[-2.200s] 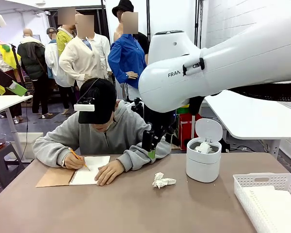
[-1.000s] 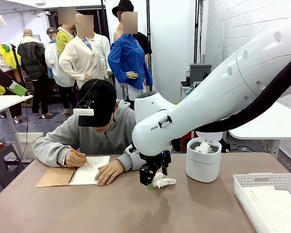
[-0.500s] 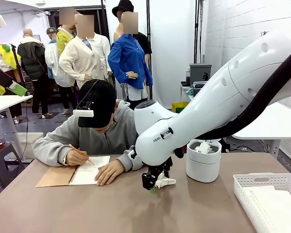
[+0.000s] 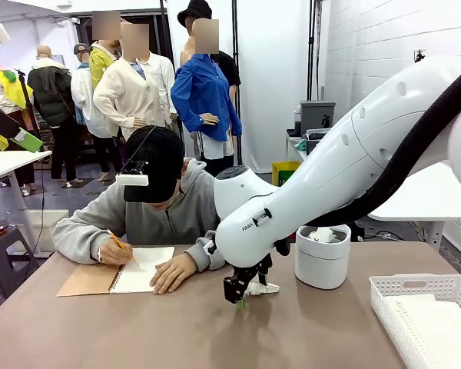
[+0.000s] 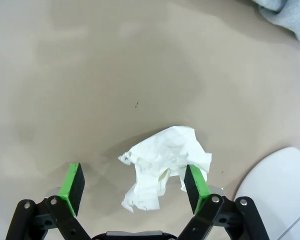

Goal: Sort the paper based on its condition.
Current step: If a person hands you a paper, place it in the Organizing basket , and if it's crumpled, put it in the Trash can.

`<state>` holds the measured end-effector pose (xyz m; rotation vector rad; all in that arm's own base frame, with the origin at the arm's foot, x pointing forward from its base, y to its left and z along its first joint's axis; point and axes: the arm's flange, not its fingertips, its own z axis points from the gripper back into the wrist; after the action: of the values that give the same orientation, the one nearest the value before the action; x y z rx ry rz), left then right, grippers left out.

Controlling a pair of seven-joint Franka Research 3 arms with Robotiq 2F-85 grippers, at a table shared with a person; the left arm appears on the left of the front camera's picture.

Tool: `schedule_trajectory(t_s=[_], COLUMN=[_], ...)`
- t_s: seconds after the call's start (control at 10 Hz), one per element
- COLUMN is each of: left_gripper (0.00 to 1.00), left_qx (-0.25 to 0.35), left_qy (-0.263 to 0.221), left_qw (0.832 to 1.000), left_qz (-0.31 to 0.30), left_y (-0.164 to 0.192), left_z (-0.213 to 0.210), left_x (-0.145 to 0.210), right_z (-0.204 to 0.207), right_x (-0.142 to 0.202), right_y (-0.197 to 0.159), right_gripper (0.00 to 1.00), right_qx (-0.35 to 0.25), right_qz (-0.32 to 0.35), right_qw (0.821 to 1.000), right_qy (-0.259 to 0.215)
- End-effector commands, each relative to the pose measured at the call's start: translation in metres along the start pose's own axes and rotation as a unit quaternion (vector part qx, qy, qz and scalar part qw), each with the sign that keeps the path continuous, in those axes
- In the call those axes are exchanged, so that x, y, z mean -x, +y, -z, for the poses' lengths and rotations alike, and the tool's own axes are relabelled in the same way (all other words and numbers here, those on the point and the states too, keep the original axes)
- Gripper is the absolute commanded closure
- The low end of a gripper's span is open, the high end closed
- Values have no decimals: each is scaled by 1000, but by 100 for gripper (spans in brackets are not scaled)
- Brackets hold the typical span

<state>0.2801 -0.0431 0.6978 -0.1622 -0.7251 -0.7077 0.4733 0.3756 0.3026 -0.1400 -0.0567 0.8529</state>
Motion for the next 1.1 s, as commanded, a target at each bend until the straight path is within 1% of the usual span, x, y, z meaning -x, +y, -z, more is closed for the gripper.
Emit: schedule_trajectory(t_s=[0.0, 0.1, 0.5, 0.6, 0.8, 1.0], left_gripper=[0, 0, 0, 0, 0, 0], left_qx=[0, 0, 0, 0, 0, 0], left_qy=[-1, -1, -1, -1, -1, -1], left_qw=[1000, 1000, 1000, 1000, 1000, 1000], left_qz=[-1, -1, -1, -1, -1, -1], left_y=[1, 1, 1, 1, 1, 1], left_z=[0, 0, 0, 0, 0, 0], left_x=[1, 1, 1, 1, 1, 1], right_z=[7, 6, 3, -2, -29, -72], right_x=[-10, -10, -10, -9, -2, 14], right_y=[2, 0, -2, -4, -10, -22], right_gripper=[0, 12, 90, 100, 100, 100], right_qx=[16, 14, 14, 17, 17, 13], right_qz=[10, -1, 2, 4, 18, 35], right_qw=[1000, 1000, 1000, 1000, 1000, 999], right_qy=[-9, -14, -10, -12, -7, -4])
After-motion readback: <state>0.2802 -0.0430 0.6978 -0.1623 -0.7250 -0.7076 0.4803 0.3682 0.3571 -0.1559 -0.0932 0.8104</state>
